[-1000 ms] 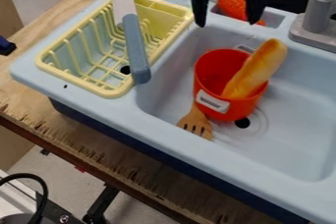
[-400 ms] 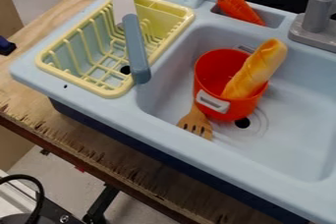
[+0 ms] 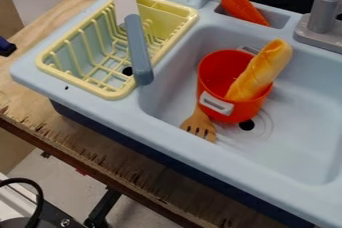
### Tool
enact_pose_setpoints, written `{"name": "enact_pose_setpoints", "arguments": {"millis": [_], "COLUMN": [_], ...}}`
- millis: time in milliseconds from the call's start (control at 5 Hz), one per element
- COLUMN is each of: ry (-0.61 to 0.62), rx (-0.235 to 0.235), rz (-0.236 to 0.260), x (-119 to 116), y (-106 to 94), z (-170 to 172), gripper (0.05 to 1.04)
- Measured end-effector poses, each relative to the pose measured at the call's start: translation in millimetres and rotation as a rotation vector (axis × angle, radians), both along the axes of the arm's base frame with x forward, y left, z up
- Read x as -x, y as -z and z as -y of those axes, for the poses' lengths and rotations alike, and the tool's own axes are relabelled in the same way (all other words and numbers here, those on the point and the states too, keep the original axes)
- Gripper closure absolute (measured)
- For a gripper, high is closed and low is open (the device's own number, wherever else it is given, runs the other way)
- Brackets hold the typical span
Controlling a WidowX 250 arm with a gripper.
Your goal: MOVE THE CARROT TO THE RIGHT SIDE OF THE SINK
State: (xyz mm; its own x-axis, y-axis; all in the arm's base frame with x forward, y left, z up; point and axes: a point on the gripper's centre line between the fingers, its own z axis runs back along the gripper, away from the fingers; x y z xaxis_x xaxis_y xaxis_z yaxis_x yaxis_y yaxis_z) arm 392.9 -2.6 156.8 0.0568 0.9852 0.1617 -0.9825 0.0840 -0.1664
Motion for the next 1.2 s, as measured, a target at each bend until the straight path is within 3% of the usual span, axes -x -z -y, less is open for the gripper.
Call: {"name": "enact_pose_setpoints", "arguments": {"millis": [400, 1200], "ry": [-0.068, -0.072], "rx": [-0.007, -0.004], "rz": [-0.059, -0.070], "x": [-15, -14], "y": [15.9, 38.9], "z": [-8, -6], "gripper": [0.085, 0.085]}}
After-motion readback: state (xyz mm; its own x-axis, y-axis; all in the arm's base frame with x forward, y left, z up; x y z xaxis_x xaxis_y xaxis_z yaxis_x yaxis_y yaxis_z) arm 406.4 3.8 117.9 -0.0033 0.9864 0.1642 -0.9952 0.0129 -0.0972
